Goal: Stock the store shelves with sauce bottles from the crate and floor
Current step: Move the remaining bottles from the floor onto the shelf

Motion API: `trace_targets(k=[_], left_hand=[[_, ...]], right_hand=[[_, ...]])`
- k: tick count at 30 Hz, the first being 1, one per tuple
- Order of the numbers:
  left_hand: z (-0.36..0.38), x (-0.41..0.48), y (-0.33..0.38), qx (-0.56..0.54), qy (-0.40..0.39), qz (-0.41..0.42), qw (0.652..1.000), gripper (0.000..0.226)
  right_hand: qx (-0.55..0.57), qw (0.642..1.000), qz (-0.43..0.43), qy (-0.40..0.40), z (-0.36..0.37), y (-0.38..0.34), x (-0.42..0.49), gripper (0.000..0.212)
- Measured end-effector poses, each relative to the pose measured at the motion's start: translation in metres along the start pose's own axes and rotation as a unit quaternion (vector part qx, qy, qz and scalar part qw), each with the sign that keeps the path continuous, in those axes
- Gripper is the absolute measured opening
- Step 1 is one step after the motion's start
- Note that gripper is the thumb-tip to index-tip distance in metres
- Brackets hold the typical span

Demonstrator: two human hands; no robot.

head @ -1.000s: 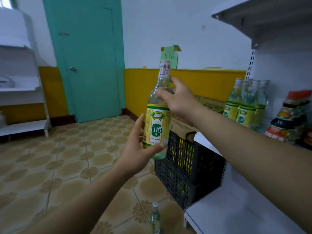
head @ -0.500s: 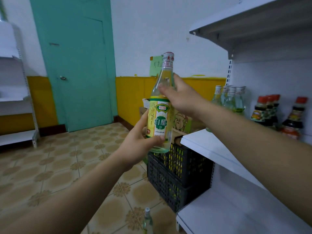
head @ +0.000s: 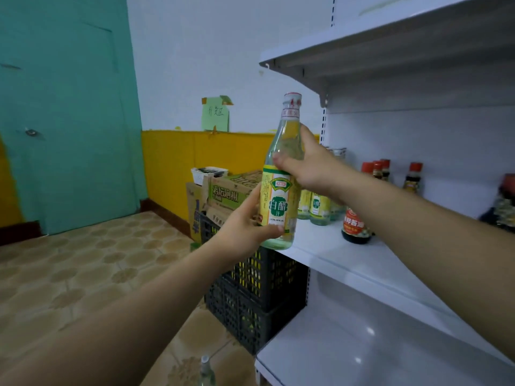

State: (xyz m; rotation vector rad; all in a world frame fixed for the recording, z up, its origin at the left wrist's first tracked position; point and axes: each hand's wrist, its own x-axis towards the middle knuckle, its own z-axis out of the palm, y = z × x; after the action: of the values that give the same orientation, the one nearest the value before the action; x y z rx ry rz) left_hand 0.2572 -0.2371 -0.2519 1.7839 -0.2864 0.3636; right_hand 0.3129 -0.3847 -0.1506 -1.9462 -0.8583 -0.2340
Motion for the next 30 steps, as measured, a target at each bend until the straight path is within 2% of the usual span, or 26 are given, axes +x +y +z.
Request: trace_targets(k=[4, 11, 13, 16, 19, 20, 22, 24, 25, 28, 30], left_hand=[[0.005, 0.025, -0.015, -0.004, -0.056, -0.001, 0.998, 0.087], [0.017, 0.084, -0.069, 0.000, -0.162, -0.020, 0.987, 0.086], [0.018, 0.103, -0.086, 0.031, -0.180, -0.032, 0.983, 0.090], [0.013, 0.131, -0.108, 0.142, -0.203, -0.062, 0.967, 0.097], [0.004, 0.153, -0.122, 0.298, -0.200, -0.104, 0.928, 0.096], [0.001, 0.159, -0.127, 0.353, -0.211, -0.113, 0.904, 0.103], [-0.001, 0.169, -0.137, 0.444, -0.240, -0.115, 0.856, 0.135], [-0.002, 0.178, -0.151, 0.482, -0.255, -0.110, 0.831, 0.153], [-0.003, 0.181, -0.155, 0.487, -0.252, -0.108, 0.829, 0.149], [0.001, 0.189, -0.170, 0.496, -0.222, -0.090, 0.835, 0.109], [0.004, 0.193, -0.179, 0.498, -0.219, -0.080, 0.835, 0.098]], right_hand=[[0.002, 0.999, 0.048, 0.000, -0.004, 0.025, 0.005, 0.081], [-0.062, 0.985, 0.144, 0.067, -0.001, 0.084, 0.025, 0.093], [-0.069, 0.982, 0.157, 0.079, 0.003, 0.103, 0.033, 0.093], [-0.098, 0.976, 0.169, 0.095, 0.006, 0.130, 0.048, 0.091], [-0.108, 0.970, 0.189, 0.105, 0.008, 0.150, 0.057, 0.089], [-0.107, 0.969, 0.194, 0.106, 0.009, 0.158, 0.062, 0.088], [-0.103, 0.968, 0.202, 0.109, 0.012, 0.170, 0.070, 0.086], [-0.106, 0.966, 0.204, 0.115, 0.014, 0.180, 0.080, 0.087], [-0.113, 0.965, 0.205, 0.115, 0.016, 0.183, 0.085, 0.086], [-0.128, 0.962, 0.210, 0.121, 0.021, 0.192, 0.101, 0.085], [-0.130, 0.961, 0.210, 0.126, 0.026, 0.197, 0.111, 0.086]])
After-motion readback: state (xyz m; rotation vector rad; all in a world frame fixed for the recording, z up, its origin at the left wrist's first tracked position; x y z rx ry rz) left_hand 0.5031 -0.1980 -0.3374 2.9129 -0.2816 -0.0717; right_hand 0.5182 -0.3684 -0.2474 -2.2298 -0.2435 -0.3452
